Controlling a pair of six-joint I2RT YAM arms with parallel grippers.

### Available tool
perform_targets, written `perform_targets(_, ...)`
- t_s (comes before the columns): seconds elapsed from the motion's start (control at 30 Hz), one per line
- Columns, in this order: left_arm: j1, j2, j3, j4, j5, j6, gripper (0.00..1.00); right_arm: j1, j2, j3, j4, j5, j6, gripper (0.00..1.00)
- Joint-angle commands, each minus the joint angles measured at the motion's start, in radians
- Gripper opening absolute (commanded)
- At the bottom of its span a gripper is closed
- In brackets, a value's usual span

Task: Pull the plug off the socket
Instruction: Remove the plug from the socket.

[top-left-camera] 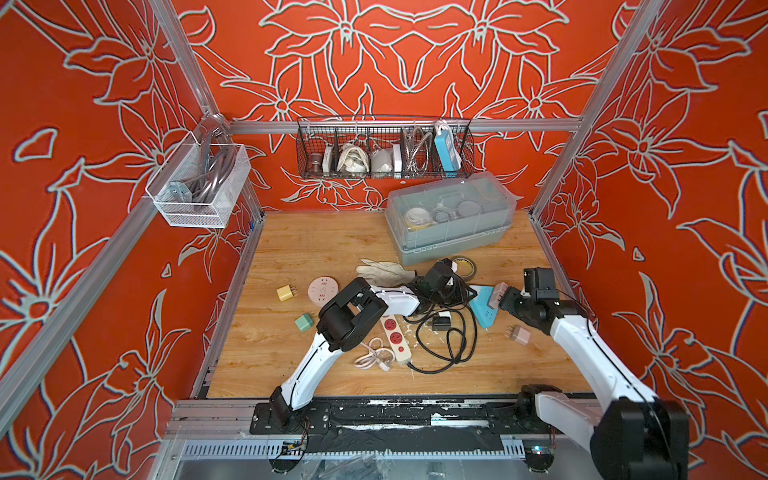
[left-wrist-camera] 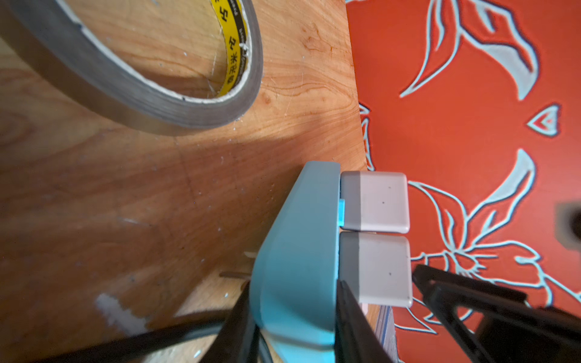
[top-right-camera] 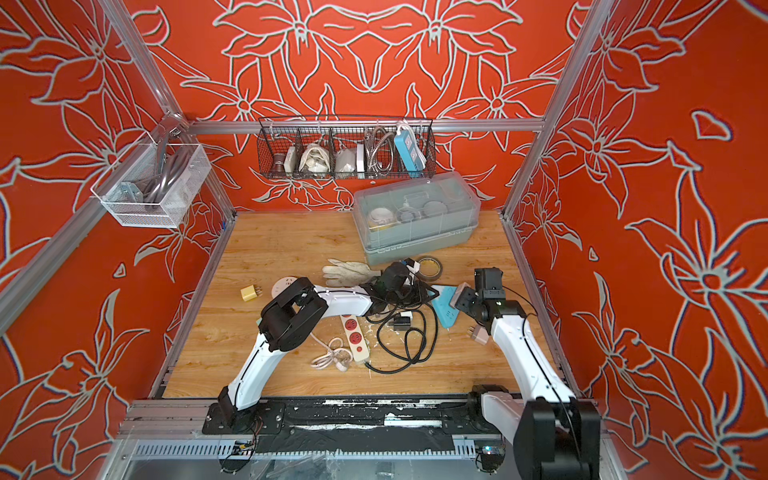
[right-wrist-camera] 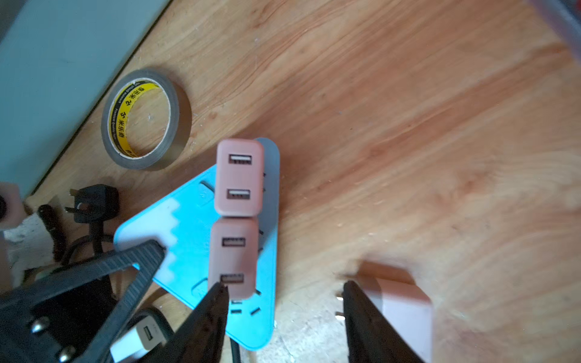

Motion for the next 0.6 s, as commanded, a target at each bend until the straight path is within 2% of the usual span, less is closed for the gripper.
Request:
perform_targets(0.0, -0.018, 0.094, -0.076, -0.273, -0.053, 0.072, 0.09, 0.003, 0.084, 0.052, 0.005, -0.079, -0.028, 0.59)
perform_targets(0.17, -0.019, 0.09, -0.08, -0.271, -0.054, 0.074, 0.08, 0.01, 0.157, 0.074, 0.048, -0.082, -0.041, 0.61)
perform_targets(0.4, -0.019, 0.105, -0.073, -0.268, -0.057, 0.069, 0.08, 0.018, 0.167, 0.075, 0.043, -0.099, -0.026, 0.57)
perform_targets(0.57, -0.021, 0.104, -0.067, -0.268, -0.059, 0.063, 0.08, 0.039, 0.169, 0.03, 0.049, -0.094, -0.033, 0.47)
